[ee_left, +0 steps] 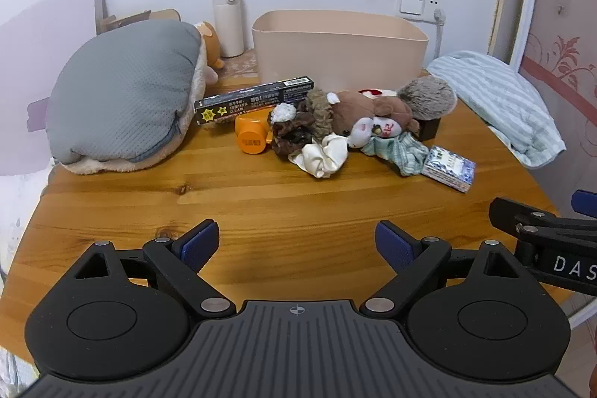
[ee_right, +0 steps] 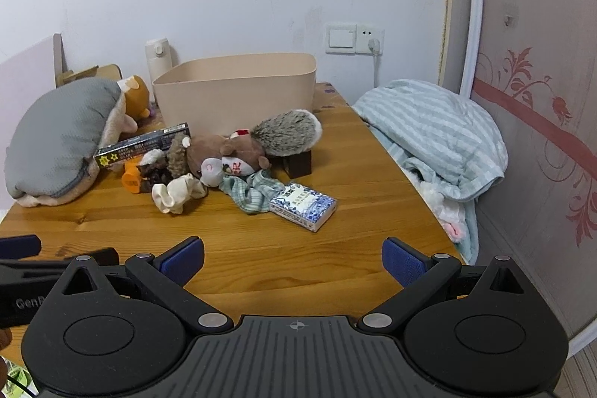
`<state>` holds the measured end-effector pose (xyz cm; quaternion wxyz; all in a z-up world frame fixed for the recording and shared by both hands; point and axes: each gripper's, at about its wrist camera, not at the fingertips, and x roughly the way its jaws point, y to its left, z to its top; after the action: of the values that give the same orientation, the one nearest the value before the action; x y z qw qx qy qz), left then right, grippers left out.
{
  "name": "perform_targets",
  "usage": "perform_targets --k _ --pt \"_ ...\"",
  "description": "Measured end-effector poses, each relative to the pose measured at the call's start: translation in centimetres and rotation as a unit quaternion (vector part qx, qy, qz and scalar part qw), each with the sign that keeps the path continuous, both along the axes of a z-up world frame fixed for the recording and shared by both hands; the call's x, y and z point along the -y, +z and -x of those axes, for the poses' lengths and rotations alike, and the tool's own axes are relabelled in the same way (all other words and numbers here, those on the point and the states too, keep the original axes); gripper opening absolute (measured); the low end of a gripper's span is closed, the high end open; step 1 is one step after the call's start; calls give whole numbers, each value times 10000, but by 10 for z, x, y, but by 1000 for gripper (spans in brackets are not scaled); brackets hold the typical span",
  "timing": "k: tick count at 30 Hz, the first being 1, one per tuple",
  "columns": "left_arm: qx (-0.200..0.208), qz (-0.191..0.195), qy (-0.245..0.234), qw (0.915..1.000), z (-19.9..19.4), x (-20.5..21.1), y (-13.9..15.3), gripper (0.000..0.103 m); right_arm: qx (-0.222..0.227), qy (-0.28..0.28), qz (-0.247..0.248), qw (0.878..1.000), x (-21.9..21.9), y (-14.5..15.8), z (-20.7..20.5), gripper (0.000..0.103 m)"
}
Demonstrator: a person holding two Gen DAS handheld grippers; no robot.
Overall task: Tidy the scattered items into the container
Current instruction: 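Reach the left tool to the cream scrunchie while the right tool reaches the blue-white tissue pack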
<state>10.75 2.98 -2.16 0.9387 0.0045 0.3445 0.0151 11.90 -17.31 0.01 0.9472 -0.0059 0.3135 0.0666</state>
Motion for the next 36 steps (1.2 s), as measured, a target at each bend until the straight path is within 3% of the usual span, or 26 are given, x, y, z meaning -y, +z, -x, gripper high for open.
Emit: perform_targets --k 11,21,27,28,36 --pt "-70 245 140 9996 -38 -18 -11 92 -185 107 161 9996 -7 -16 -39 103" --pt "-158 222 248 9993 -66 -30 -24 92 -397 45 245 9989 1 -36 -74 103" --pt "-144 192 218 9995 -81 -33 -30 92 -265 89 407 9988 7 -43 -89 103" --pt "-140 201 489 9985 -84 -32 -31 92 -232 102 469 9986 8 -44 -93 103" --pt "-167 315 315 9989 -102 -27 -39 92 -233 435 609 9969 13 -56 -117 103"
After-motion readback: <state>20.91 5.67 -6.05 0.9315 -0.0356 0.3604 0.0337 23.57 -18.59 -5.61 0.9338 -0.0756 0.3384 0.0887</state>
